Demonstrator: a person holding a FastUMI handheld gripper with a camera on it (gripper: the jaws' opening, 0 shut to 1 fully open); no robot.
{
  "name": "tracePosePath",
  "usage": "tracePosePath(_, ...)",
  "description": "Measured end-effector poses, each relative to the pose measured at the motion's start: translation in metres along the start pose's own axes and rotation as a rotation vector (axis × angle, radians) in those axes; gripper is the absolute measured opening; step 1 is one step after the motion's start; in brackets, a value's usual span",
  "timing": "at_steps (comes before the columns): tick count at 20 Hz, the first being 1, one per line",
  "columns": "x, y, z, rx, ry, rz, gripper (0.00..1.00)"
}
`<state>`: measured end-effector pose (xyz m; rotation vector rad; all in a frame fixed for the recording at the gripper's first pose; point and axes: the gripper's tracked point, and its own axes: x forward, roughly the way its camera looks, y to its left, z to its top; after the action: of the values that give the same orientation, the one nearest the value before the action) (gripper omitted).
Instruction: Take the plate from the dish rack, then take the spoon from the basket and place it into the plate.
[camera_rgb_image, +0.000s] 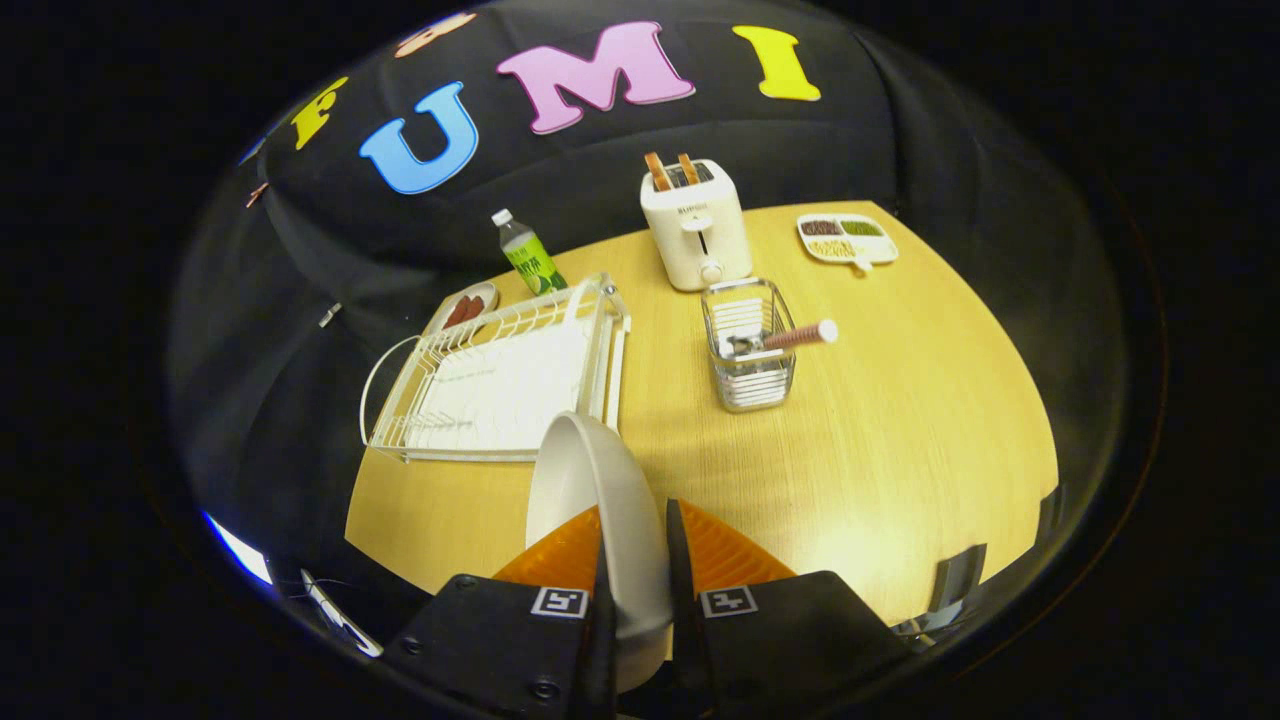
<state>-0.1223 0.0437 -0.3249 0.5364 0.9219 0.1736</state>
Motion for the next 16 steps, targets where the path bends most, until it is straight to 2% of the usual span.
tracePosePath(3, 0.023, -0.018, -0.022, 0.008, 0.051, -0.017, 0.26)
tracePosePath(5, 0.035, -0.011, -0.029, 0.047, 0.061, 0.038, 0.26)
tracePosePath(8, 0.049, -0.011, -0.031, 0.107, 0.084, 0.076, 0.26)
tracePosePath(11, 0.058, -0.031, -0.035, 0.081, 0.091, -0.004, 0.30)
tracePosePath(14, 0.063, -0.044, -0.036, 0.060, 0.091, -0.060, 0.42)
tracePosePath(16, 0.069, -0.059, -0.038, 0.024, 0.095, -0.120, 0.43)
